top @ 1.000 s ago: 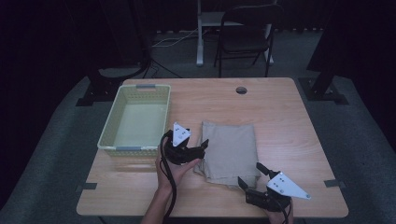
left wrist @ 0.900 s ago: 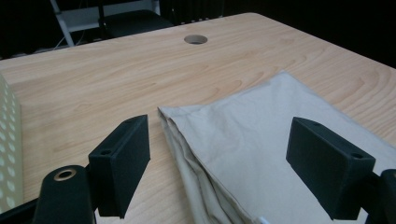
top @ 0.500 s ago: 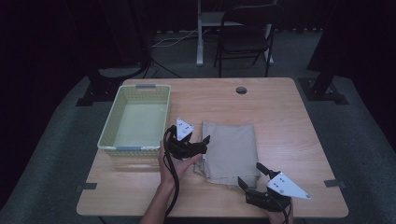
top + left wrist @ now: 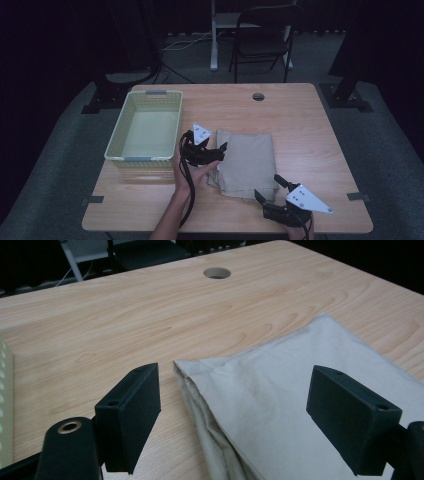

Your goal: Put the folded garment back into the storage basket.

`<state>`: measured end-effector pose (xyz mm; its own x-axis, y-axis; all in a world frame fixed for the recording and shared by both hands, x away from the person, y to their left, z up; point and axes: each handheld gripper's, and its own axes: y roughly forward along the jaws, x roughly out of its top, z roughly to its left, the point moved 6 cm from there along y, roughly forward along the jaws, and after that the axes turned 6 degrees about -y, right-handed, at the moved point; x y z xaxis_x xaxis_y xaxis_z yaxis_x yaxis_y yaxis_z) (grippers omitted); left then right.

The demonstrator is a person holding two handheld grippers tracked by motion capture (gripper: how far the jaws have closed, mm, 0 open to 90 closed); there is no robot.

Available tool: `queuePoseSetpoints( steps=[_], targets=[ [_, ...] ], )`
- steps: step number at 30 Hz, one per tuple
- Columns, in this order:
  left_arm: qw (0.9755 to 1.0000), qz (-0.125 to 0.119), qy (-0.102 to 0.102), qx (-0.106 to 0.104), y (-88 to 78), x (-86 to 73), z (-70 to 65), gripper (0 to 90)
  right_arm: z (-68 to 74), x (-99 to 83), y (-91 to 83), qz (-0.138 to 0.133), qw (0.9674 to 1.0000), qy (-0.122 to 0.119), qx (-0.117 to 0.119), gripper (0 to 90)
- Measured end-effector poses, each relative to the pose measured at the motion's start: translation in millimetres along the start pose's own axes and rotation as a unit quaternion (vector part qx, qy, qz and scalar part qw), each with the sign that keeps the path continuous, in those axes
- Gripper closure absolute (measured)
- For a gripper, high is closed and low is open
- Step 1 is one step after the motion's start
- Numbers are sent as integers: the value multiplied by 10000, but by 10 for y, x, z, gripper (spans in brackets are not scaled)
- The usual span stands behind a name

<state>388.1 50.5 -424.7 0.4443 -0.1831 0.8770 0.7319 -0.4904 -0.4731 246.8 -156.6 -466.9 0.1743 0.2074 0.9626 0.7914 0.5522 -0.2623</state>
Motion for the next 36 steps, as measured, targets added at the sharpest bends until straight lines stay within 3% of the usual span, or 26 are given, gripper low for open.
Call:
queuePoseSetpoints(
  steps=[20, 36],
  targets=[
    [9999, 118, -101, 38, 159, -14, 72, 228, 3, 0, -1, 0, 10000, -11, 13, 185],
    [9998, 185, -44, 106, 246, -5, 122, 228, 5, 0, -3, 0, 10000, -20, 1, 185]
  ],
)
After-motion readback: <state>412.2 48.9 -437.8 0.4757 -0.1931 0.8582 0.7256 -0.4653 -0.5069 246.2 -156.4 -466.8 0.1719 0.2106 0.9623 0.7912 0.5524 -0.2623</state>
